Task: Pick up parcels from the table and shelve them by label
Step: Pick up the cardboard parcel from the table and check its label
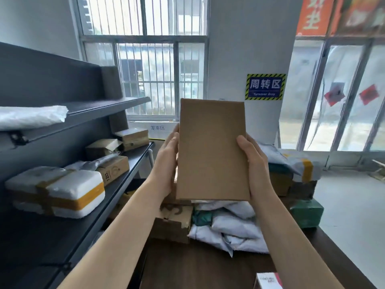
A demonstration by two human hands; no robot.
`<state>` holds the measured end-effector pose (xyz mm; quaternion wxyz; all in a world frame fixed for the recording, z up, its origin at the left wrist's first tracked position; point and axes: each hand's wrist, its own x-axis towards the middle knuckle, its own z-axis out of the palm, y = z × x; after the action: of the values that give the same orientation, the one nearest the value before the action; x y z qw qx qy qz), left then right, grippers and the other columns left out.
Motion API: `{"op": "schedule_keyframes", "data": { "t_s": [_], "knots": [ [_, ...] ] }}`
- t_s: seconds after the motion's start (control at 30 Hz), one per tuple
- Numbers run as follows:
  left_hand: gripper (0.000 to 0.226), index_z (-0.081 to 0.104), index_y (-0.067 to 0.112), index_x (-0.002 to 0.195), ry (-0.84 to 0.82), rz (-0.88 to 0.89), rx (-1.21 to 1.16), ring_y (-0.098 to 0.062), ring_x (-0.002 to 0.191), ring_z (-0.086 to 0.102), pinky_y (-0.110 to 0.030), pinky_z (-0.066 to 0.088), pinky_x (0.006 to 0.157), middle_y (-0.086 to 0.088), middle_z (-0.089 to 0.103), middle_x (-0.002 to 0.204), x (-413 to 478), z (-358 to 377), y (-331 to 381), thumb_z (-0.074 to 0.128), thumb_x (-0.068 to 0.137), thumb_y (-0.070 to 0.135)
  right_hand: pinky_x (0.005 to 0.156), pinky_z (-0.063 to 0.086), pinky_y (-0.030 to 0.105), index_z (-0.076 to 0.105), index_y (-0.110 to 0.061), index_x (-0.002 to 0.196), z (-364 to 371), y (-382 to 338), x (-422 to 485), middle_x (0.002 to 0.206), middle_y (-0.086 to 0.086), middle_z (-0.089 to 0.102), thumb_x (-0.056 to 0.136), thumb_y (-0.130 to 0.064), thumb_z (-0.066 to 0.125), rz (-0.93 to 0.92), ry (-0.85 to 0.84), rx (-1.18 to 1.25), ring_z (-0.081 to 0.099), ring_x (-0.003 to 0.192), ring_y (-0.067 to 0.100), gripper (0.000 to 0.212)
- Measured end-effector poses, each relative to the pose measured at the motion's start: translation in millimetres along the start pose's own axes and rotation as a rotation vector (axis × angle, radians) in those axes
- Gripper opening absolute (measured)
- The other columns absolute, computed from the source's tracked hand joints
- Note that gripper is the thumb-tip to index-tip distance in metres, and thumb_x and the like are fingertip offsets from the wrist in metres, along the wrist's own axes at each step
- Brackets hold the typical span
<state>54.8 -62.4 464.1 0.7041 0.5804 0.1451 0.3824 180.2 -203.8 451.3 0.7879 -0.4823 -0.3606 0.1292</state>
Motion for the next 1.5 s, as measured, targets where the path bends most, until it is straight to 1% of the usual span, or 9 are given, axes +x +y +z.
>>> {"op": "schedule_keyframes", "data": {
  "t_s": [0.33, 0.6, 0.8, 0.87, 0.93, 1.03, 1.13, 1.27, 1.5],
  "knots": [
    [0.04, 0.054, 0.04, 0.141, -0.029, 0.219, 0.099, -0.01, 0.126, 0.06, -0.024, 0.05, 0.083, 0.012, 0.066, 0.137, -31, 56, 42, 0.05, 0.101, 0.043, 0.072, 0.063, 0.037, 0.073, -0.023, 0.118, -37, -75, -5, 0.119, 0.017, 0.074, 0.085, -0.039, 0.066, 0.024, -0.015, 0.161, 0.072, 0.097, 0.028, 0.037],
    [0.028, 0.065, 0.032, 0.12, 0.049, 0.18, 0.085, -0.02, 0.112, 0.068, -0.04, 0.055, 0.096, 0.0, 0.068, 0.13, -53, 92, 34, 0.067, 0.092, 0.033, 0.061, 0.062, 0.033, 0.082, -0.016, 0.098, -90, -94, -17, 0.095, 0.009, 0.081, 0.096, -0.039, 0.058, 0.237, -0.082, 0.364, 0.078, 0.076, 0.021, 0.035],
    [0.039, 0.066, 0.021, 0.126, -0.049, 0.058, -0.092, -0.022, 0.094, 0.071, -0.035, 0.059, 0.077, -0.014, 0.071, 0.121, -68, 122, 30, 0.06, 0.094, 0.043, 0.082, 0.039, 0.014, 0.045, -0.053, 0.116, -90, -90, -31, 0.126, 0.004, 0.038, 0.108, -0.021, 0.039, -0.178, 0.007, -0.398, 0.048, 0.098, -0.013, 0.034],
    [0.033, 0.063, 0.029, 0.123, -0.039, 0.137, -0.02, -0.015, 0.088, 0.073, -0.03, 0.06, 0.068, -0.006, 0.072, 0.116, -70, 131, 36, 0.059, 0.094, 0.045, 0.091, 0.04, 0.021, 0.046, -0.054, 0.119, -84, -101, -35, 0.129, 0.003, 0.039, 0.102, -0.052, 0.042, -0.116, -0.032, -0.351, 0.047, 0.104, -0.014, 0.017],
    [0.033, 0.06, 0.033, 0.125, -0.027, 0.18, 0.049, -0.012, 0.085, 0.075, -0.026, 0.06, 0.062, -0.004, 0.071, 0.115, -70, 138, 42, 0.059, 0.095, 0.046, 0.106, 0.043, 0.041, 0.04, -0.042, 0.138, -82, -114, -30, 0.139, 0.004, 0.041, 0.081, -0.079, 0.047, 0.003, -0.133, -0.279, 0.05, 0.122, 0.006, 0.068],
    [0.038, 0.064, 0.035, 0.126, -0.092, 0.212, 0.088, -0.018, 0.108, 0.072, -0.043, 0.06, 0.083, -0.002, 0.07, 0.125, -69, 140, 55, 0.054, 0.095, 0.054, 0.108, 0.046, 0.057, 0.039, -0.035, 0.146, -82, -123, -25, 0.144, 0.007, 0.049, 0.07, -0.067, 0.067, 0.103, -0.2, -0.097, 0.055, 0.129, 0.029, 0.087],
    [0.033, 0.07, 0.05, 0.115, -0.121, 0.313, 0.223, -0.006, 0.122, 0.06, -0.037, 0.048, 0.1, 0.016, 0.066, 0.132, -70, 137, 67, 0.054, 0.086, 0.058, 0.091, 0.058, 0.051, 0.07, -0.02, 0.123, -90, -124, -18, 0.116, 0.013, 0.072, 0.078, -0.05, 0.072, 0.115, -0.272, 0.389, 0.071, 0.105, 0.032, 0.055],
    [0.053, 0.06, 0.033, 0.132, -0.078, 0.173, 0.194, -0.023, 0.109, 0.07, -0.046, 0.055, 0.097, -0.005, 0.069, 0.128, -69, 134, 64, 0.063, 0.085, 0.057, 0.119, 0.026, 0.059, 0.057, -0.015, 0.142, -99, -116, -11, 0.144, 0.02, 0.054, 0.081, -0.048, 0.073, 0.168, -0.353, 0.746, 0.047, 0.138, 0.039, 0.071],
    [0.037, 0.082, 0.013, 0.071, -0.186, 0.028, -0.281, -0.022, 0.056, 0.074, -0.027, 0.059, 0.049, -0.009, 0.077, 0.071, -68, 116, 52, 0.056, 0.086, 0.035, 0.091, 0.055, 0.048, 0.062, -0.019, 0.107, -91, -103, -17, 0.109, 0.016, 0.066, 0.082, -0.045, 0.076, -0.053, 0.004, 0.094, 0.067, 0.099, 0.035, 0.039]
  ]
}}
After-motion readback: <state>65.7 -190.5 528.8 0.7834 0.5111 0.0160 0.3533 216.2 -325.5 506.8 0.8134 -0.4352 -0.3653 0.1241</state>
